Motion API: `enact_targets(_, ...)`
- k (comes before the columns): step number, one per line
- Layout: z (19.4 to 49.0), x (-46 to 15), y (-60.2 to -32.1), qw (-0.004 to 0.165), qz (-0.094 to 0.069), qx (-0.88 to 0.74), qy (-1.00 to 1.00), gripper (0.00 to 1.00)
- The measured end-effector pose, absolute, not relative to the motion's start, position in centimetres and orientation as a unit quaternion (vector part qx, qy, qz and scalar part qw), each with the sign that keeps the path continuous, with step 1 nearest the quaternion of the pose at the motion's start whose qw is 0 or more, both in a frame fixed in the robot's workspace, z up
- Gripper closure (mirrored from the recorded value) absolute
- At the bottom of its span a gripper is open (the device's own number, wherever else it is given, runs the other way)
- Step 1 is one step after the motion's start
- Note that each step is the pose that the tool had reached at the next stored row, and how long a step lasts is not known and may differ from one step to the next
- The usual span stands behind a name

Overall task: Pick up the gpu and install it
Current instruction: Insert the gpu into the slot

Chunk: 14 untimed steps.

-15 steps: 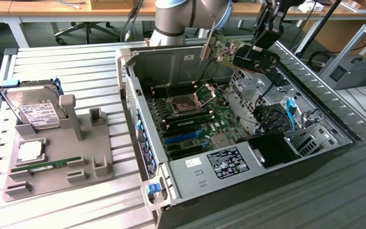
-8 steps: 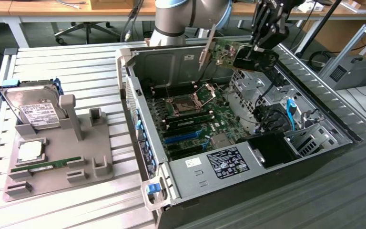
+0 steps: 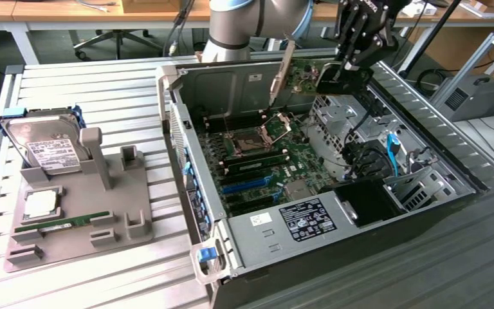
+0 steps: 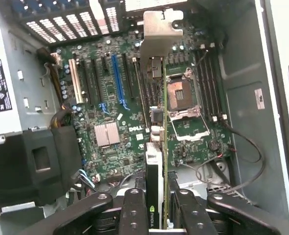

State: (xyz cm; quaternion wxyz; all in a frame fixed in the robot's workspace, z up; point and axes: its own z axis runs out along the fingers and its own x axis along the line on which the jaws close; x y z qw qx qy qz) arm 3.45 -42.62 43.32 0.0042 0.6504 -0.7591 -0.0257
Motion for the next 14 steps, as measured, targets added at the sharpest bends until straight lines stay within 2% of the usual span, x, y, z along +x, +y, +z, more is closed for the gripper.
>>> enact_targets(14, 43.3, 3.45, -42.59, 0.006, -0.024, 0.72, -0.694, 0.73)
